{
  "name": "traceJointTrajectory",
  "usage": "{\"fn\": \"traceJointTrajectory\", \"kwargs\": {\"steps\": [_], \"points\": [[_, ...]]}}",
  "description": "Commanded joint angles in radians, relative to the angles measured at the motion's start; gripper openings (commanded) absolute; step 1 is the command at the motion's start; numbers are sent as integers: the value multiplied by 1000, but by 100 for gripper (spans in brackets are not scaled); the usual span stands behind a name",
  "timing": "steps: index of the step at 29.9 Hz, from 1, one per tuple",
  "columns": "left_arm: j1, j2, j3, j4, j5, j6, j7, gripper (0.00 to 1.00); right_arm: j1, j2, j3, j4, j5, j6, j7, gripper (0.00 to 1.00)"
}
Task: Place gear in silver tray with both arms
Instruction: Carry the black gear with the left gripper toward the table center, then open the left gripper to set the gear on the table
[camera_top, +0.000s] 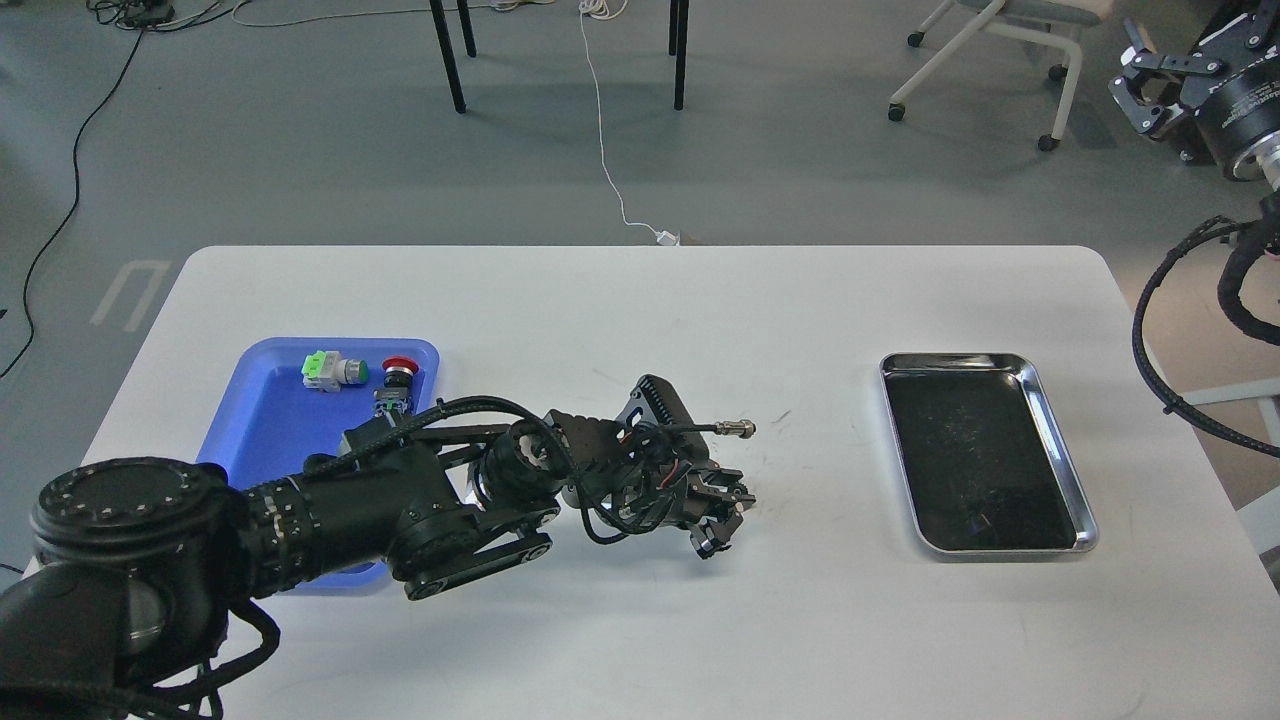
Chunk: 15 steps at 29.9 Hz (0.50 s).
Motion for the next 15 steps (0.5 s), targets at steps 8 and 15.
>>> {"fn": "traceJointTrajectory", "kwargs": {"steps": [8,15], "points": [[2,155,-245,-152,-319,3,-1,61,-7,-6,-3,2,-3,3,0,98],[50,392,-389,-295,-735,-5,-20,63,-4,3,-46,3,-91,5,3,98]]}}
